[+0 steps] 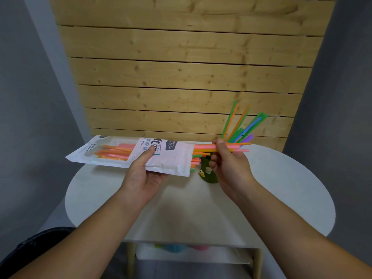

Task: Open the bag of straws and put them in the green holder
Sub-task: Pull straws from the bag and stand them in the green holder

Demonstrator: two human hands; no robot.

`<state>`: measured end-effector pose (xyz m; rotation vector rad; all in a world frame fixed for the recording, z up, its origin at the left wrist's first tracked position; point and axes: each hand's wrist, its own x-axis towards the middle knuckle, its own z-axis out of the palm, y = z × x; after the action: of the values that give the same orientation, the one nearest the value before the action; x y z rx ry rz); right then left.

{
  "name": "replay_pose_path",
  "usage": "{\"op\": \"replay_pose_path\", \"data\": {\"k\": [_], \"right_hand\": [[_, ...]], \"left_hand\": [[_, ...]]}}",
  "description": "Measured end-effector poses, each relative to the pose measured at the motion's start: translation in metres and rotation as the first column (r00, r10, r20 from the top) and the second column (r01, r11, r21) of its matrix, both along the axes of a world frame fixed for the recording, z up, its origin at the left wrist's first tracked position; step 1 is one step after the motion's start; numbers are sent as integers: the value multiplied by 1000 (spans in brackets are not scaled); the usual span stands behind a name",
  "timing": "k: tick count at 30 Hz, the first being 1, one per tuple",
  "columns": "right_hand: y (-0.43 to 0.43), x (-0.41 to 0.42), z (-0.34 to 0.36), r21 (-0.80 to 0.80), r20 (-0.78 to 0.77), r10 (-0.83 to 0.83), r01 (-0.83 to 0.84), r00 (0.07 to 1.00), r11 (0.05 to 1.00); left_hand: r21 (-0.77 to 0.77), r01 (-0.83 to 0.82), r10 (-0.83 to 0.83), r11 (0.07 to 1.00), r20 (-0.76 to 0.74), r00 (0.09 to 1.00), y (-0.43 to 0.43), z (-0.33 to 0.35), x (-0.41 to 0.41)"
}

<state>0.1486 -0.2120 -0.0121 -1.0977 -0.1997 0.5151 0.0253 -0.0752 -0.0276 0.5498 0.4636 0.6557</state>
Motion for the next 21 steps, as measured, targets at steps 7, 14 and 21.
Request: {"op": "replay_pose_path", "data": {"k": [7, 14, 21], "right_hand": [[-18, 18, 7, -37, 118, -101, 106, 988, 994], [-41, 35, 16, -42, 199, -256, 269, 946, 962], [-58, 56, 16, -99, 289, -403, 446, 868, 890]], "left_hand": [[-44, -31, 31, 999, -6, 999, 4, -2, 0], [-40, -49, 48, 998, -29, 998, 10, -7, 0], [-64, -64, 62, 996, -30, 998, 14, -13, 4]]}}
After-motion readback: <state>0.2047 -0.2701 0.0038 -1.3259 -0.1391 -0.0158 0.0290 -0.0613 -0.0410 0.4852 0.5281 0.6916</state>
